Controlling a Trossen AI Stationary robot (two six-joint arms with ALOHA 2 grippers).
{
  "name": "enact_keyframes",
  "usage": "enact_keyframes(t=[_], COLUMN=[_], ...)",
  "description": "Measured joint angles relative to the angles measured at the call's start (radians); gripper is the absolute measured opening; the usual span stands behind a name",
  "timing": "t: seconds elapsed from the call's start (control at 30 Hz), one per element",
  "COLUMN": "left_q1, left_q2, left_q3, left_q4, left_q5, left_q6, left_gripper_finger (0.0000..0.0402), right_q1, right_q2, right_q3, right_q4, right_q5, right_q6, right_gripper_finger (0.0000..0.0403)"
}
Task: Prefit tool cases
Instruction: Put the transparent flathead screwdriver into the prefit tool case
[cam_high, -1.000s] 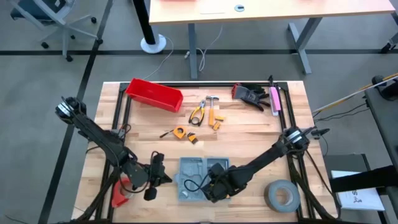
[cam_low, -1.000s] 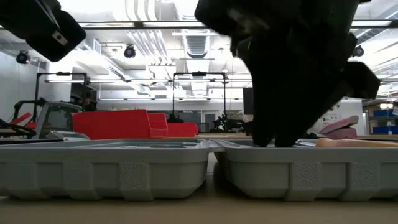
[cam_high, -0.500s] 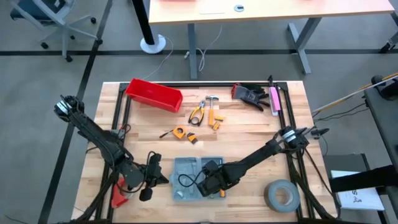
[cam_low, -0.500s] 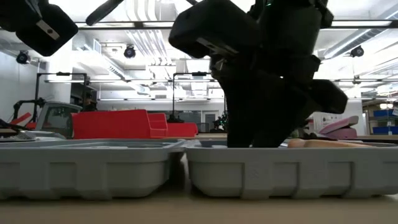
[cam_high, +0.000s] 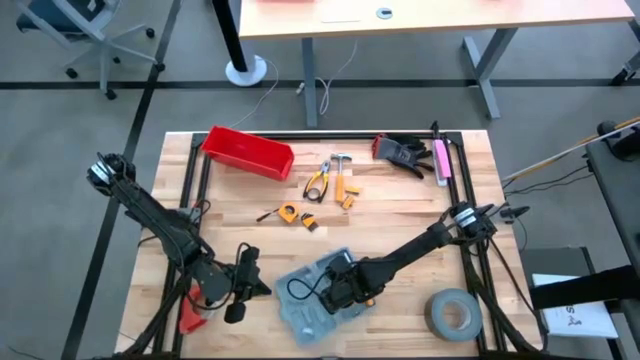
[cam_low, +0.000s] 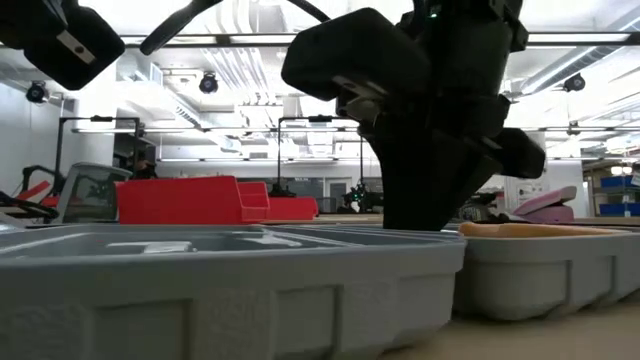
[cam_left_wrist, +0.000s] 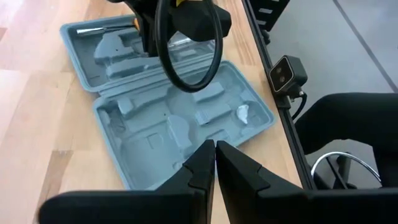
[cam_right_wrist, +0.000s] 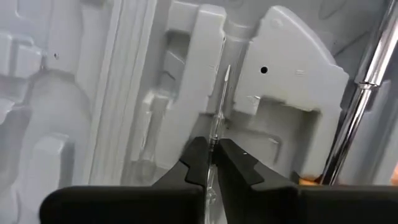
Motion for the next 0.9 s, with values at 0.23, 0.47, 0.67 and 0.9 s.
enact_keyframes(t=[0.23,0.47,0.67,0.9], left_q1=[-0.001,-0.001,-0.001,-0.001], left_q2=[0.000,0.000,0.000,0.000], left_q3=[0.000,0.001,0.001,0.001], left_q4=[0.000,0.000,-0.001,-0.004], left_q5=[0.000,0.000,0.000,0.000], left_q6=[-0.004,-0.007,-0.011,-0.011], left_gripper_finger=[0.0020,0.0020,0.0020,0.0020], right_q1=[0.000,0.000,0.000,0.000], right_q2=[-0.024,-0.068,-0.085,-0.118], right_q3=[-0.003,-0.008,-0.010,-0.008], right_q4=[-0.010,-0.038,-0.051,-0.057], right_q5=[0.009,0.026,0.027,0.027], right_q6=[-0.029,-0.057,-0.066,-0.074], right_gripper_finger=[0.0001,0.0003,0.0002,0.0001])
